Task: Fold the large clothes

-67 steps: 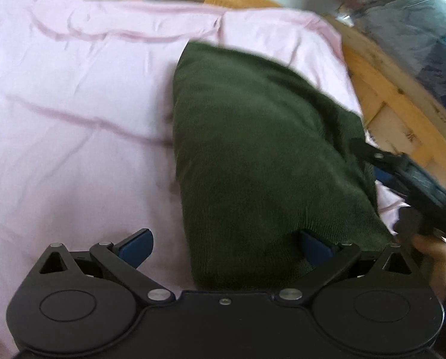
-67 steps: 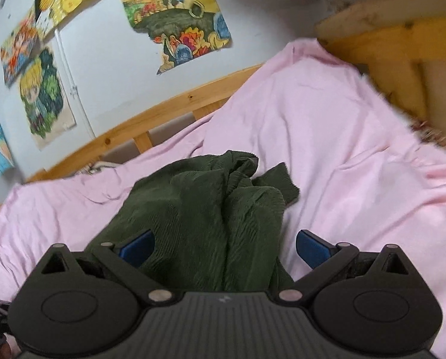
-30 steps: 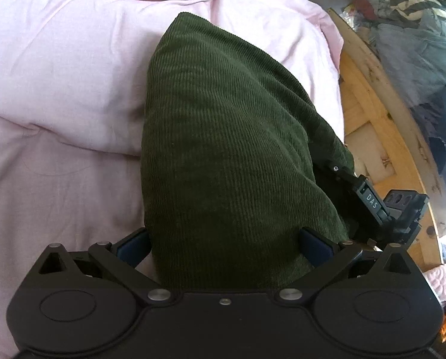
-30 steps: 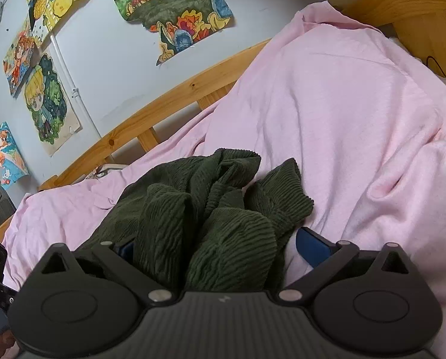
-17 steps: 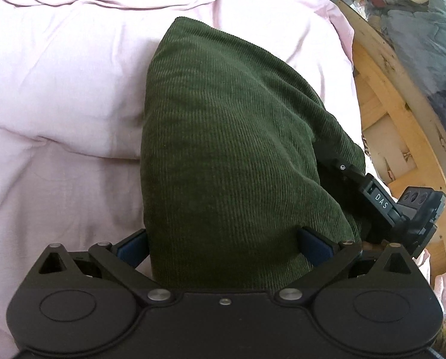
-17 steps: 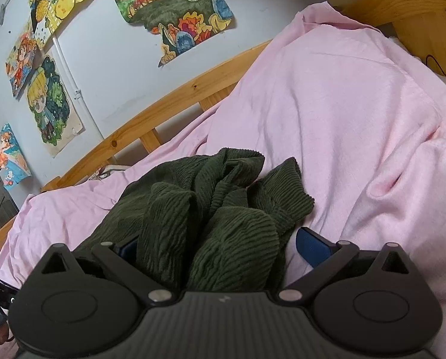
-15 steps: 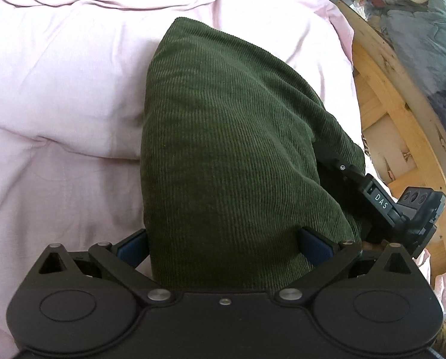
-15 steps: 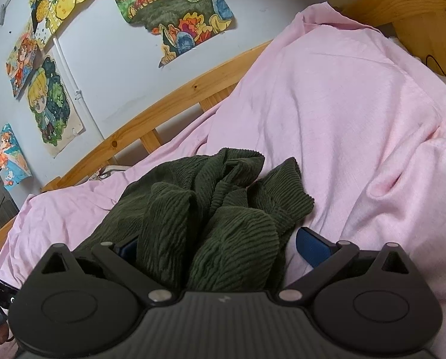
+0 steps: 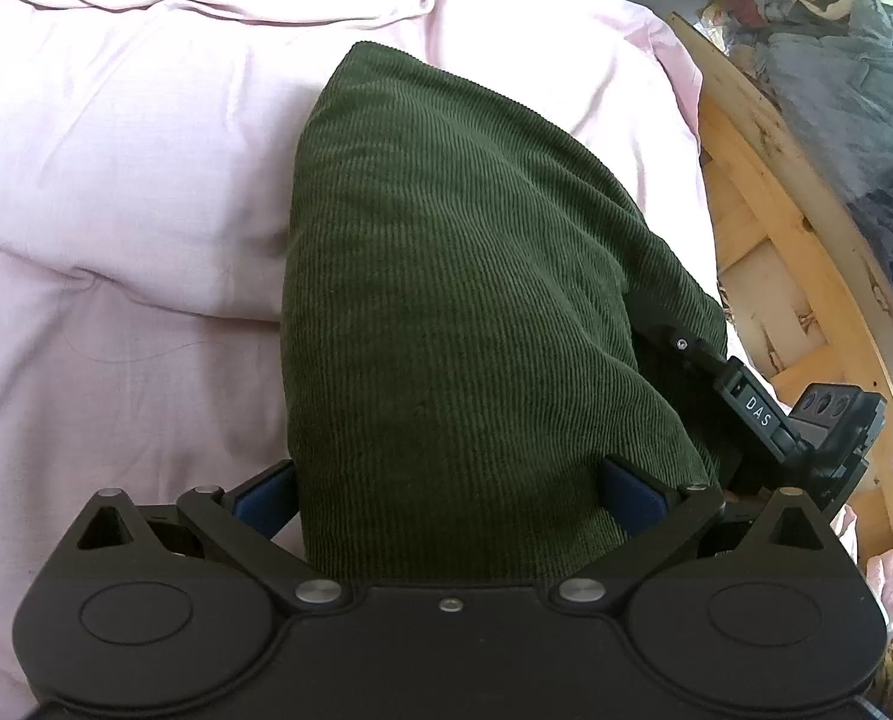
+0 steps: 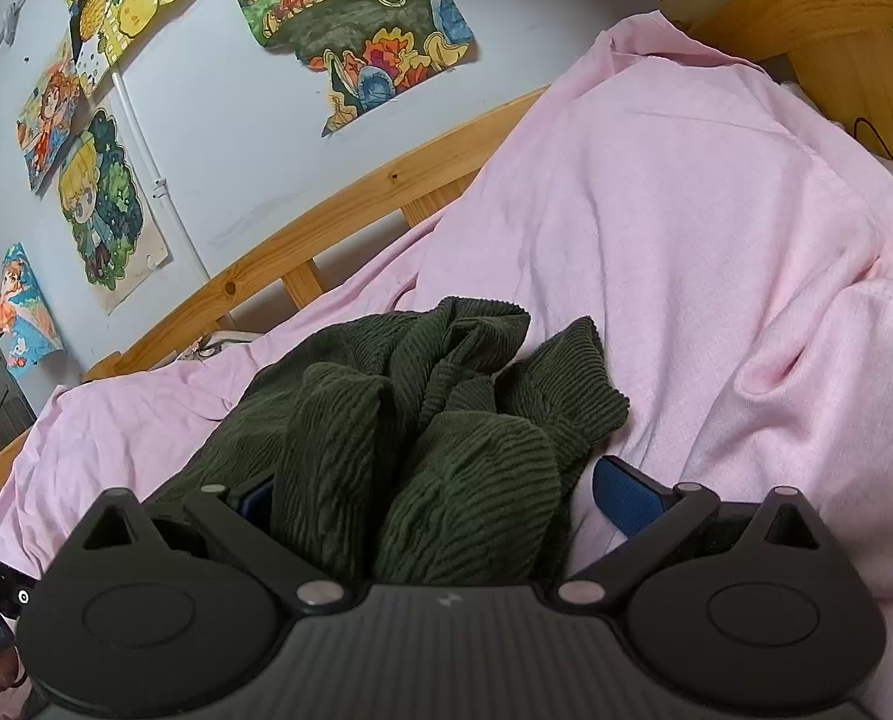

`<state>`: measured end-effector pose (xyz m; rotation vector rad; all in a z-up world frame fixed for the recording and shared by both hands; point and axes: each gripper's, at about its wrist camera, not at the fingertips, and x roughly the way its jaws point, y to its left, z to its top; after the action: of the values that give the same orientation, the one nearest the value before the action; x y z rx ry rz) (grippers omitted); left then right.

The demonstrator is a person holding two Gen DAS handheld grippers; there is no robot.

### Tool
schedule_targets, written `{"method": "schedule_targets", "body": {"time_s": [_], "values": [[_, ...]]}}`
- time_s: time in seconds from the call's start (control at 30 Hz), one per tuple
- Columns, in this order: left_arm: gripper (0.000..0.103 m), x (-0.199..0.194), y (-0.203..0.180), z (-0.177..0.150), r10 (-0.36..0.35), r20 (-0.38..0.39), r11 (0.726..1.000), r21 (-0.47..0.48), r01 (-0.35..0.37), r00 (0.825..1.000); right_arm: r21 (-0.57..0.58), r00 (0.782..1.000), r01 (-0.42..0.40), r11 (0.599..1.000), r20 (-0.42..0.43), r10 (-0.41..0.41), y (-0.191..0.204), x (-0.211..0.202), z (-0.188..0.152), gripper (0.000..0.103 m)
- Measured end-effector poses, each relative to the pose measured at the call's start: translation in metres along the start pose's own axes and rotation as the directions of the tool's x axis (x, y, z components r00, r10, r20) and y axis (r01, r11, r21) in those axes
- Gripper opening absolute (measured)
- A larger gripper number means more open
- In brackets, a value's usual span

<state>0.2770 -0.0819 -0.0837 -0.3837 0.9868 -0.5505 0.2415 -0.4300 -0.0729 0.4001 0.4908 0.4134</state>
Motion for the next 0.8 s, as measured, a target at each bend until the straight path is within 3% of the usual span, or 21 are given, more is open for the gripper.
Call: {"method": "schedule_targets", "body": {"time_s": [0.4, 0.53, 0.6, 0.67, 0.8], "values": [[0.103, 0.000, 0.002, -0.002, -0.011, 0.005, 1.000, -0.011, 0.011, 1.000, 0.009, 1.000, 0.000, 1.000, -0.016, 0.000, 0.001, 0.000, 0.003, 0.103], [0.103, 0.001, 0.003, -0.001, -0.013, 0.000, 1.000, -0.009, 0.013, 1.000, 0.062, 0.997, -0.066, 0.996, -0.038, 0.068, 0.004, 0.001, 0.007, 0.103], [0.103, 0.001, 0.004, 0.000, -0.018, -0.004, 1.000, -0.008, 0.018, 1.000, 0.054, 0.998, -0.053, 0.997, -0.039, 0.055, 0.006, 0.001, 0.006, 0.096], [0.103, 0.001, 0.003, 0.001, -0.021, -0.003, 1.000, -0.006, 0.021, 1.000, 0.062, 0.999, -0.035, 0.997, -0.029, 0.037, 0.006, -0.001, 0.007, 0.078], [0.100, -0.002, 0.001, 0.001, -0.034, 0.005, 0.999, -0.001, 0.034, 0.999, 0.037, 0.999, -0.031, 0.999, -0.014, 0.031, 0.017, -0.008, 0.012, 0.059]]}}
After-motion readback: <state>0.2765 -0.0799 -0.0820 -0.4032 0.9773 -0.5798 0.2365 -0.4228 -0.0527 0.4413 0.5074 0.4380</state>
